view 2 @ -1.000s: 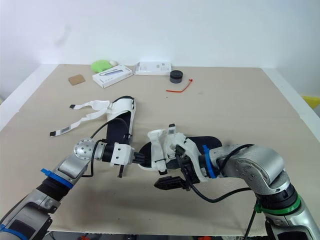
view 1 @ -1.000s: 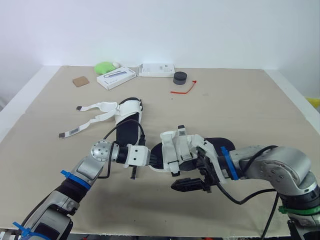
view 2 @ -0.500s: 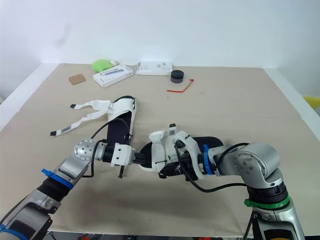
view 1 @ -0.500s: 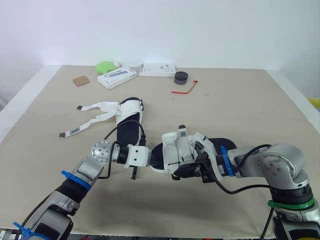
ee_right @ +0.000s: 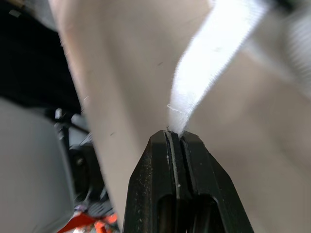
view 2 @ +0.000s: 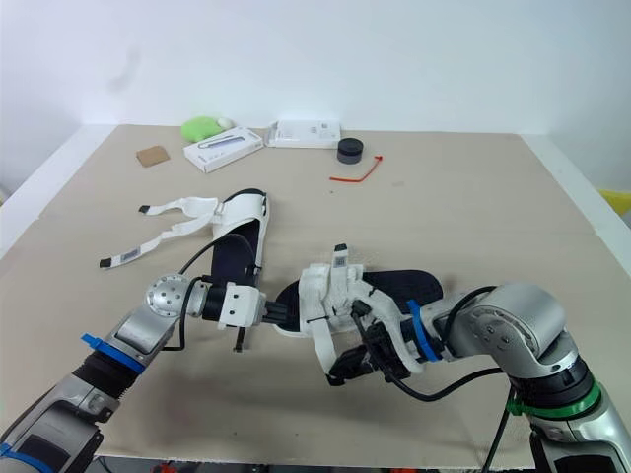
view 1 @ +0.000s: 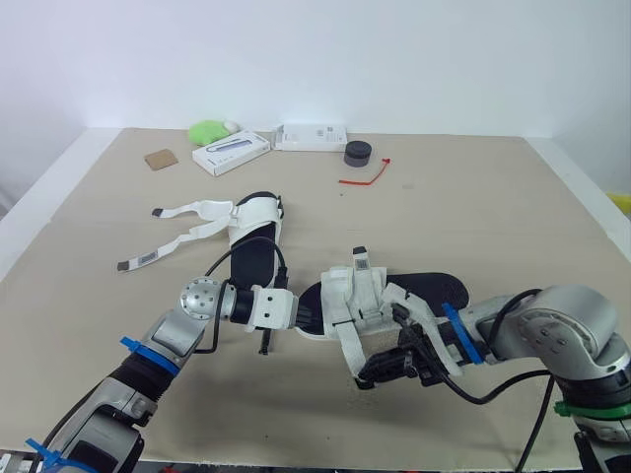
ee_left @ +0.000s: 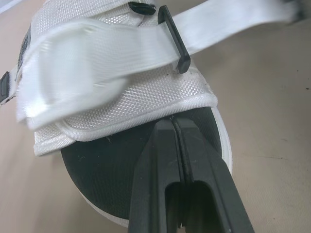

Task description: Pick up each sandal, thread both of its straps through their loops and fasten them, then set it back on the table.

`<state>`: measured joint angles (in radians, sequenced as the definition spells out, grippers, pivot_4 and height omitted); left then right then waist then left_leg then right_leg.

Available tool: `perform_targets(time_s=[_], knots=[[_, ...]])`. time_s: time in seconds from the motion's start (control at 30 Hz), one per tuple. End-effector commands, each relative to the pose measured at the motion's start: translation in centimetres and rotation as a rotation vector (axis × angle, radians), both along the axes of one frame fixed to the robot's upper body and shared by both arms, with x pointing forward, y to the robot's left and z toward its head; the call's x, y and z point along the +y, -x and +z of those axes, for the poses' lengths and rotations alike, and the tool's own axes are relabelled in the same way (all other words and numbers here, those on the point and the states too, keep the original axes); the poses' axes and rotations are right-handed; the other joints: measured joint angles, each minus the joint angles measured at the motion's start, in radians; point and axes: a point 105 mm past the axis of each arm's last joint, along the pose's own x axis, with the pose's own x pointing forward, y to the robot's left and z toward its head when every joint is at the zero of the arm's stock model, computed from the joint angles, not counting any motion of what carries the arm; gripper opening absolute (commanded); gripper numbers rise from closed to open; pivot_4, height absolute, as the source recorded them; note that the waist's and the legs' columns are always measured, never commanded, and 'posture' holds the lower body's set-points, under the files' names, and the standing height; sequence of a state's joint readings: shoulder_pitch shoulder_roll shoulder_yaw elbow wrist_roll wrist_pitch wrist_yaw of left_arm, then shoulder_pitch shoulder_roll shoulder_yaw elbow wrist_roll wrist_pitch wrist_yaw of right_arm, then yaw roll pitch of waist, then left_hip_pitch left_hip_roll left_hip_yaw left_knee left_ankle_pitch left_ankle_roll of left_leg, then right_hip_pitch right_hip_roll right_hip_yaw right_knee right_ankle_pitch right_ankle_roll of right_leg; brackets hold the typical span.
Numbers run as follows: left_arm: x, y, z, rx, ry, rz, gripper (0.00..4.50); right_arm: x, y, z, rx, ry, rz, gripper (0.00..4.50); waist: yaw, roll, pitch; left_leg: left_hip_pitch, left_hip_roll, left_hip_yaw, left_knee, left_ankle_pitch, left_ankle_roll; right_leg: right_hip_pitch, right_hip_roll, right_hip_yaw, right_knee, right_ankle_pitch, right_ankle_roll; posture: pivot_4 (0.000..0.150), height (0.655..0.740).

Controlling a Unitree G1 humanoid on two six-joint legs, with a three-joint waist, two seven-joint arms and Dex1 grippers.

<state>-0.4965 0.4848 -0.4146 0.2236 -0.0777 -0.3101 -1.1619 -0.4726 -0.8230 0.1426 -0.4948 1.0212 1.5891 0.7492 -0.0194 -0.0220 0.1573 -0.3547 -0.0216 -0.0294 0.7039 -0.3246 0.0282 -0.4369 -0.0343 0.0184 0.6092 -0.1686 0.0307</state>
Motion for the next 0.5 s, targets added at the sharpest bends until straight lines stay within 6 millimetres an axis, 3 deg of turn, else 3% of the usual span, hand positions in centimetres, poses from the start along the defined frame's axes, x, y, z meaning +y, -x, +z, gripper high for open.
perform_targets(time_s=[0.03,0.47,0.5], knots=[[1.2,0.6,-3.9,0.103,-0.138,0.026,0.0,0.2,1.1,0.9,0.017,-0.034,0.056,0.12,0.0,0.0,0.0,0.0,0.0,0.0,0.0,0.0,0.0,0.0,0.0,0.0,0.0,0.0,0.0,0.15,0.74],[1.3,0.5,-3.9,0.103,-0.139,0.031,0.0,0.9,1.0,2.9,-0.056,-0.152,0.11,0.12,0.001,0.0,0.0,0.0,0.0,0.0,0.0,0.0,0.0,0.0,0.0,0.0,0.0,0.0,0.0,0.15,0.74],[1.3,0.5,-3.9,0.103,-0.139,0.032,0.0,0.8,1.0,3.2,-0.064,-0.16,0.118,0.57,0.001,0.0,0.0,0.0,0.0,0.0,0.0,0.0,0.0,0.0,0.0,0.0,0.0,0.0,0.0,0.15,0.74]])
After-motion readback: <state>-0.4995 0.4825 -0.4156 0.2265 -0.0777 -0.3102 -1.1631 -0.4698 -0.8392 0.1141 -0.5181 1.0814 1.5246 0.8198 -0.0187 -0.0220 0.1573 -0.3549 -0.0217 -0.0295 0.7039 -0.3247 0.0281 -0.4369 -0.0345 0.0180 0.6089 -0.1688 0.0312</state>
